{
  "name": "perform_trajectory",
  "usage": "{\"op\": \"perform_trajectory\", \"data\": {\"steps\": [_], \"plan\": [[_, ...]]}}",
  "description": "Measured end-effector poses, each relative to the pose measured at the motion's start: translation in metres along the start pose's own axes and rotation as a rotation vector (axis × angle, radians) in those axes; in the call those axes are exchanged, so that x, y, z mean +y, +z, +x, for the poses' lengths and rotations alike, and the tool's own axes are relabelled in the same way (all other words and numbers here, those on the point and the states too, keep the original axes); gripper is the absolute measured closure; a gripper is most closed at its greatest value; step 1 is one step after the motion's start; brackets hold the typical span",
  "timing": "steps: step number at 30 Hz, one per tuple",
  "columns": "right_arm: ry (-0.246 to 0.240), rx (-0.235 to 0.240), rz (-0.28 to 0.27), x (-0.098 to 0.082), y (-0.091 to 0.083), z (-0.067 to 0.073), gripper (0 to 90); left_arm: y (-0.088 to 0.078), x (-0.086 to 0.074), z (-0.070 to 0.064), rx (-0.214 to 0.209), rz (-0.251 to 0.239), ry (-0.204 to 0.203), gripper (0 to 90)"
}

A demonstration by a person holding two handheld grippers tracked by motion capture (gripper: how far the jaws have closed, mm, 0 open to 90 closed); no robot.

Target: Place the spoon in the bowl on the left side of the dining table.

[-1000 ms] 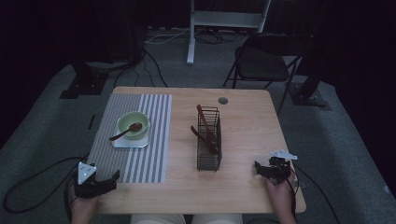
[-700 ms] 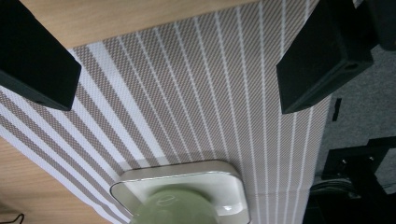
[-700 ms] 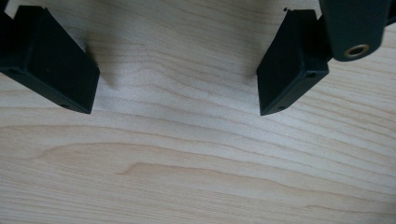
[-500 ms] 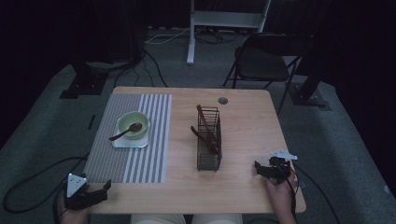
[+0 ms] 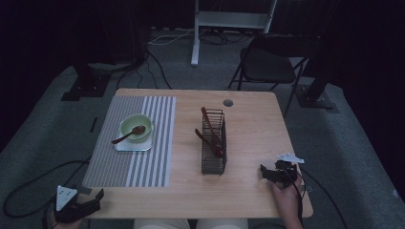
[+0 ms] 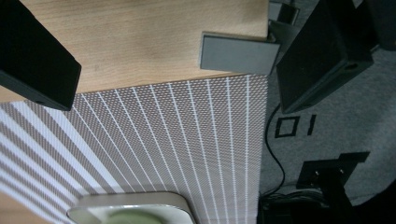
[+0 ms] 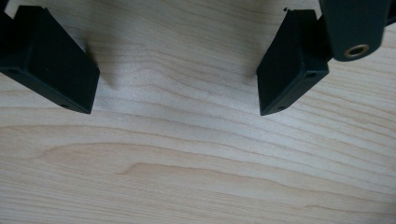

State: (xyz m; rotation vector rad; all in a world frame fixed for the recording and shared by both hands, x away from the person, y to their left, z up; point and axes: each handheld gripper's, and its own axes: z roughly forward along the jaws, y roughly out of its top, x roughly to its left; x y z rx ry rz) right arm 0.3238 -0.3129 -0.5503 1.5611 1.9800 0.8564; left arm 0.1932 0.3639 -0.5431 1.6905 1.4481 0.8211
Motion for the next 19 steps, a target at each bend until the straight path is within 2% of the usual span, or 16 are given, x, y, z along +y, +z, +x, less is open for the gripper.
{"op": "perform_trajectory", "data": {"steps": [1, 4, 5, 9, 14, 16, 17, 19], "plan": [[0.0, 0.0, 0.0, 0.0, 0.0, 0.0, 12.4, -0.002, -0.0018, 0.0031, 0.003, -0.004, -0.023, 0.0], [0.001, 0.0, 0.0, 0.0, 0.0, 0.0, 12.4, -0.0042, -0.0039, 0.0063, 0.004, -0.018, -0.047, 0.0], [0.0, 0.0, 0.0, 0.0, 0.0, 0.0, 12.4, -0.0052, -0.0052, 0.0083, -0.008, -0.027, -0.075, 0.0], [0.001, 0.0, 0.001, 0.0, 0.0, 0.0, 12.4, -0.0053, -0.0059, 0.0093, -0.017, -0.032, -0.087, 0.0], [0.0, 0.0, 0.0, 0.0, 0.0, 0.0, 12.4, -0.0035, -0.0067, 0.0082, -0.017, -0.016, -0.08, 0.0], [0.0, 0.0, 0.0, 0.0001, 0.0, -0.0001, 12.4, -0.0033, -0.0071, 0.0085, -0.034, -0.013, -0.091, 0.0], [0.0, 0.0, 0.0, 0.0001, 0.0001, -0.0001, 12.4, -0.0033, -0.0076, 0.0101, -0.063, -0.017, -0.117, 0.0], [0.0, 0.0, 0.0, 0.0001, 0.0, -0.0001, 12.4, -0.0035, -0.0077, 0.0108, -0.07, -0.017, -0.127, 0.0]]}}
